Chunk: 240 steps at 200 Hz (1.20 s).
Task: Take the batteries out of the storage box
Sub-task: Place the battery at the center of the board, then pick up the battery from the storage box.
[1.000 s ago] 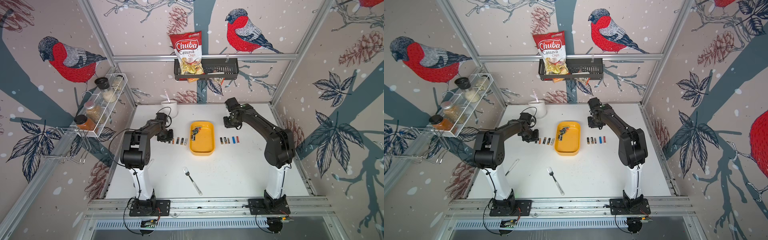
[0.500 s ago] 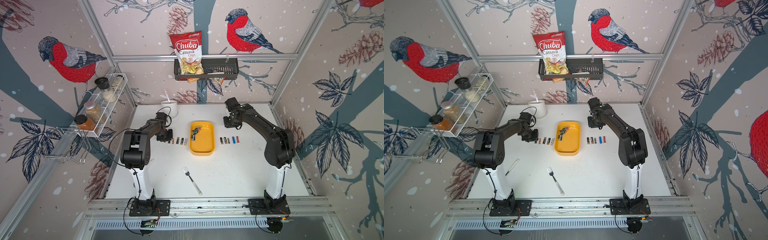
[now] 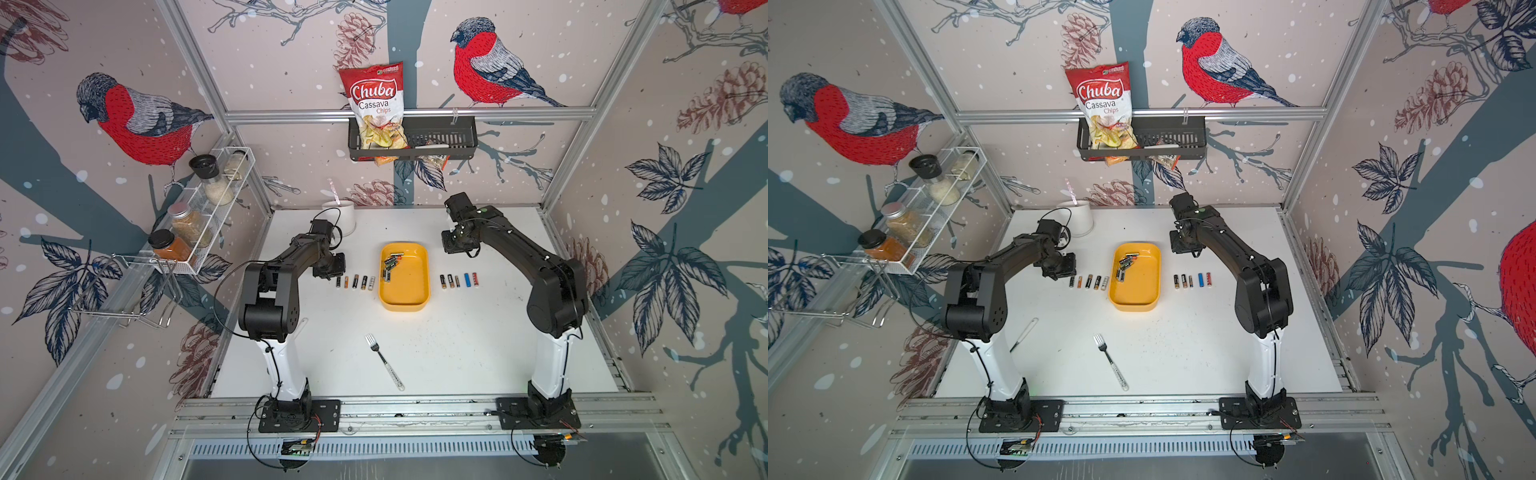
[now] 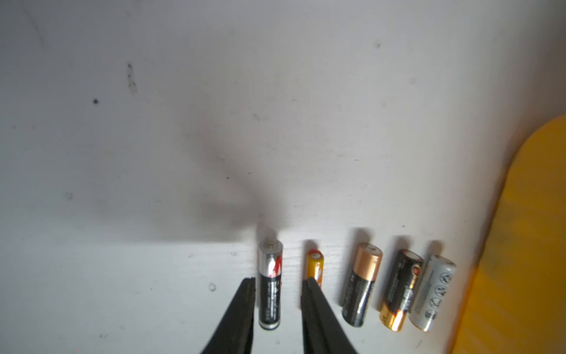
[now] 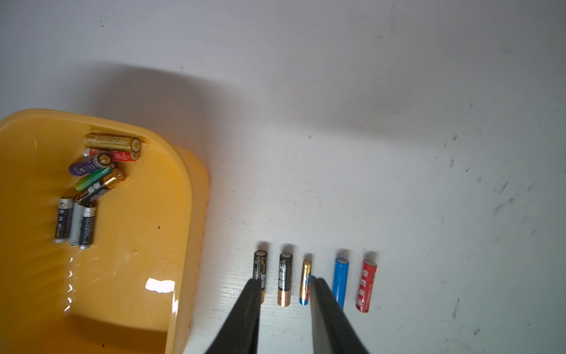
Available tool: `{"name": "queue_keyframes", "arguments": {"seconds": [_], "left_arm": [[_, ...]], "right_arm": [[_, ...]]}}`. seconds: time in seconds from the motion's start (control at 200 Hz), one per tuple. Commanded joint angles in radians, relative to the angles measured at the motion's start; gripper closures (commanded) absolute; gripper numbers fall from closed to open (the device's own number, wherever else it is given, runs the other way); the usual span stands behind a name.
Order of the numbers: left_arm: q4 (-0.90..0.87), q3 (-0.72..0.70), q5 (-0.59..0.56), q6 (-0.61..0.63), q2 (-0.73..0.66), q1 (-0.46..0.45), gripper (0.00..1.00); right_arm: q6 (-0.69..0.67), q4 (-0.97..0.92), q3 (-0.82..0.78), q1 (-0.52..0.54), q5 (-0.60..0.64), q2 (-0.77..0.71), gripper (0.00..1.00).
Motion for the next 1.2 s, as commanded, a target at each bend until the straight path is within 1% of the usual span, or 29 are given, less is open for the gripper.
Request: {"name": "queue_keyframes", "arguments": {"seconds": [0.0, 0.175, 0.39, 0.58, 0.77, 1.196], "left_arm": [[-0.027, 0.029, 0.024, -0.009, -0.018, -0.003, 0.69], [-0.046, 0.052, 0.033, -0.014, -0.029, -0.005, 0.69], [-0.033, 0.013, 0.037, -0.022, -0.061, -0.011, 0.68], [-0.009, -0.032, 0.048, -0.033, -0.072, -0.022, 0.68], [0.005, -0.053, 0.055, -0.038, -0.077, -0.034, 0.68], [0.008, -0.068, 0.048, -0.040, -0.091, -0.036, 0.68]], "right_arm": [[0.034, 0.005, 0.026, 0.041, -0.029, 0.008, 0.66], [0.075, 0.029, 0.093, 0.136, -0.066, 0.079, 0.65], [0.096, 0.051, 0.185, 0.211, -0.111, 0.212, 0.65], [0.112, 0.076, 0.245, 0.245, -0.162, 0.305, 0.65], [0.119, 0.090, 0.283, 0.260, -0.186, 0.369, 0.65], [0.120, 0.097, 0.306, 0.271, -0.209, 0.431, 0.65]]}}
